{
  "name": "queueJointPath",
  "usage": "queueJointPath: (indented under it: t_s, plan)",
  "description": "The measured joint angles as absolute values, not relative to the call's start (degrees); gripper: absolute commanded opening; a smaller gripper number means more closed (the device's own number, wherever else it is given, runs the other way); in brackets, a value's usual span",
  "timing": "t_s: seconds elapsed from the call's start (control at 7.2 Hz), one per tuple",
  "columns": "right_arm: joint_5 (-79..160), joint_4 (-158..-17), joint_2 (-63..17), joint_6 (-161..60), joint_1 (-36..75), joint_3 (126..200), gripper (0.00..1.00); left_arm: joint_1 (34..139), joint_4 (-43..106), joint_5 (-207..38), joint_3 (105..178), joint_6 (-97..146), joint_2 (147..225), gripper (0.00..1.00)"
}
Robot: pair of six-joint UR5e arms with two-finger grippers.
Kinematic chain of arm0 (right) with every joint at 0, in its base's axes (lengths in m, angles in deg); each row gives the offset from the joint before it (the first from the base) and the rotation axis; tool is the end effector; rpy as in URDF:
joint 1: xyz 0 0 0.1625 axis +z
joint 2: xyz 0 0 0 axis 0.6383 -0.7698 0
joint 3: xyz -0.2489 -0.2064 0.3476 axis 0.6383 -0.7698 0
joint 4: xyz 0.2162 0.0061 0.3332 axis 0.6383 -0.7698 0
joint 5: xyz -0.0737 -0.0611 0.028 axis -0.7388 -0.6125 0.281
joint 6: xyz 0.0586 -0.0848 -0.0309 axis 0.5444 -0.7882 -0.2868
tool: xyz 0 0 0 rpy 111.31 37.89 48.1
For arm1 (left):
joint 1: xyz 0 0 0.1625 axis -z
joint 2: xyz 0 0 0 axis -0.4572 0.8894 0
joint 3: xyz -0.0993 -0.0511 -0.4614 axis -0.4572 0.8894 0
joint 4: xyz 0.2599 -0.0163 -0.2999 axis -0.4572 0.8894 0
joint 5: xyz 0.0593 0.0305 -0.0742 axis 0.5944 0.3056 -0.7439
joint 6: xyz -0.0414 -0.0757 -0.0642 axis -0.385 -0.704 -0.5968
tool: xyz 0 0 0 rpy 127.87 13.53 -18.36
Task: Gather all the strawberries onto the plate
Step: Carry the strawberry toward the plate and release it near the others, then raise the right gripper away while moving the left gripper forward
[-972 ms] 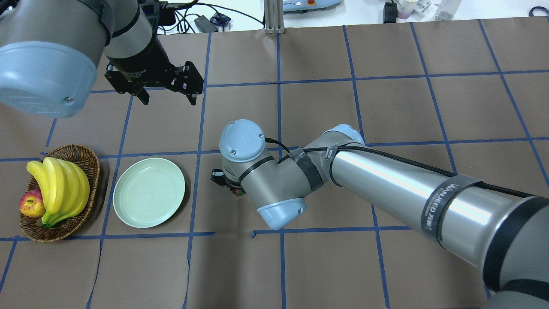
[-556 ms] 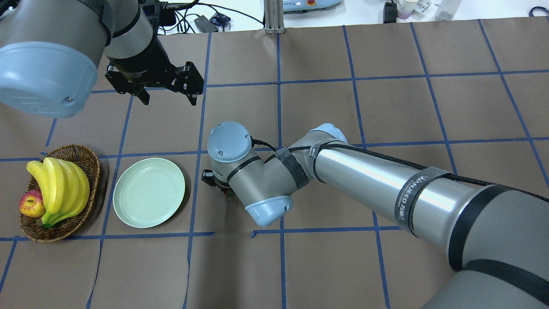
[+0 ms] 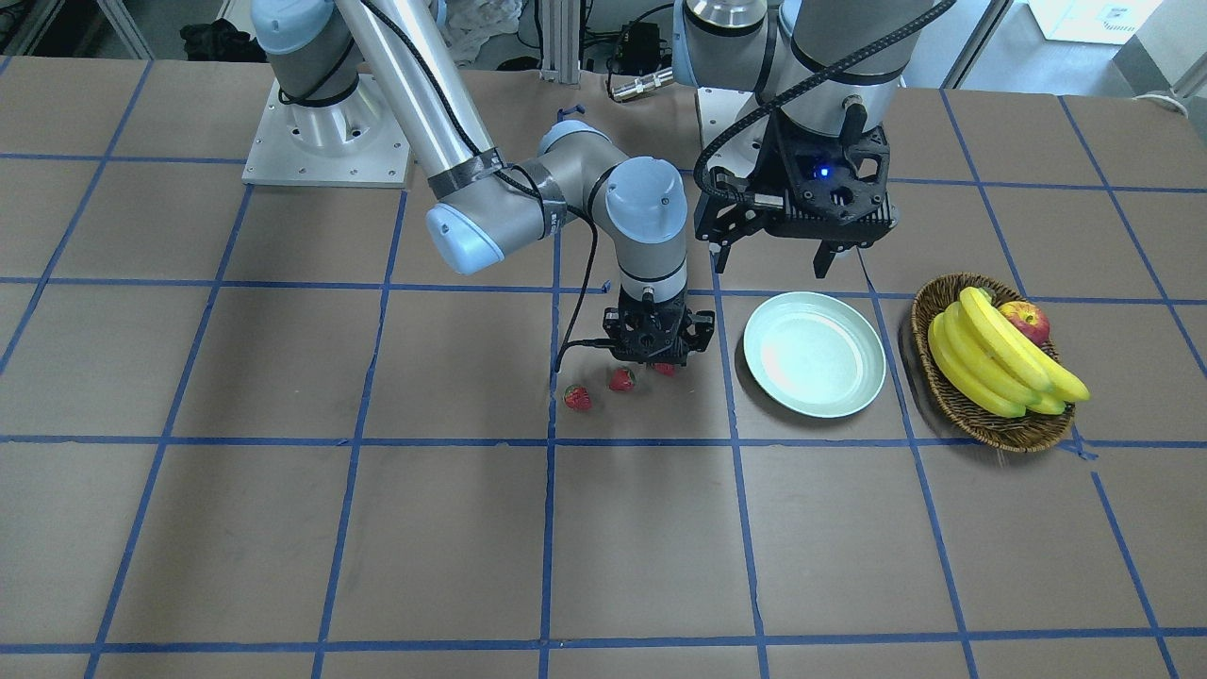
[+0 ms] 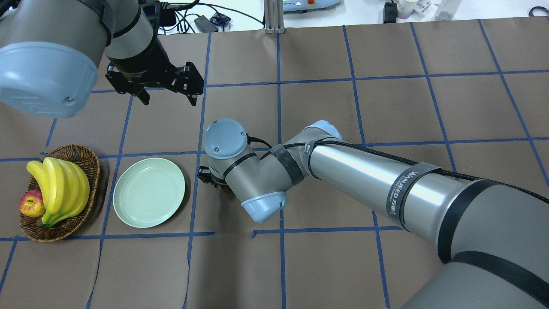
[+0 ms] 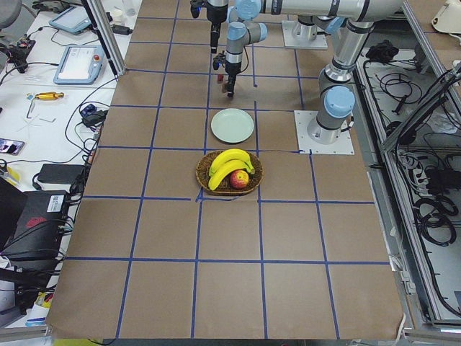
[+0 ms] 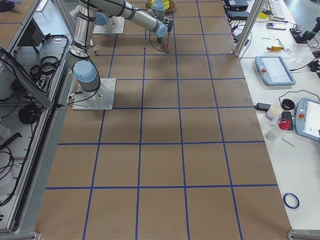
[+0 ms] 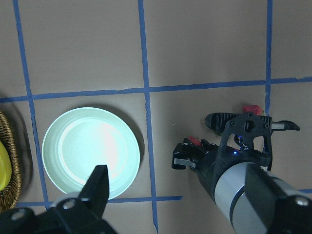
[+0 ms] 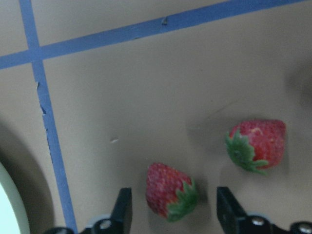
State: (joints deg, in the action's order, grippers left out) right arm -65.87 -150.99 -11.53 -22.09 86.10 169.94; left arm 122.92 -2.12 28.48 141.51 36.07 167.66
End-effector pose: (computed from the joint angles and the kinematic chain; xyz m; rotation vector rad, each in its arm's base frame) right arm 0.4944 -0.4368 0.2304 0.2267 2.9422 -0.0622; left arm -0.1785 -0.4775 0.5225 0.0744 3.1141 -0.1361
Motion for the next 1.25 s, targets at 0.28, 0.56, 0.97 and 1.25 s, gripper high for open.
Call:
queueJointPath:
  t_s: [0.28, 0.56, 0.97, 1.25]
  plan:
    - [-66.64, -148.59, -14.95, -25.98, 84.90, 171.90, 1.00, 122.81, -2.12, 28.50, 141.48, 36.16, 167.65, 1.00]
    - [-67.59, -141.92, -22.31, -33.01, 78.29, 175.23, 1.00, 122.75, -2.14, 28.55, 141.56, 36.18, 167.68, 1.00]
    - [-69.77, -130.73, -32.44, -42.31, 68.33, 174.84, 1.00, 122.75, -2.14, 28.54, 142.69, 36.07, 167.53, 1.00]
    - [-70.49, -115.11, -35.30, -50.28, 63.57, 165.89, 1.00, 122.79, -2.27, 28.53, 143.56, 35.98, 167.46, 1.00]
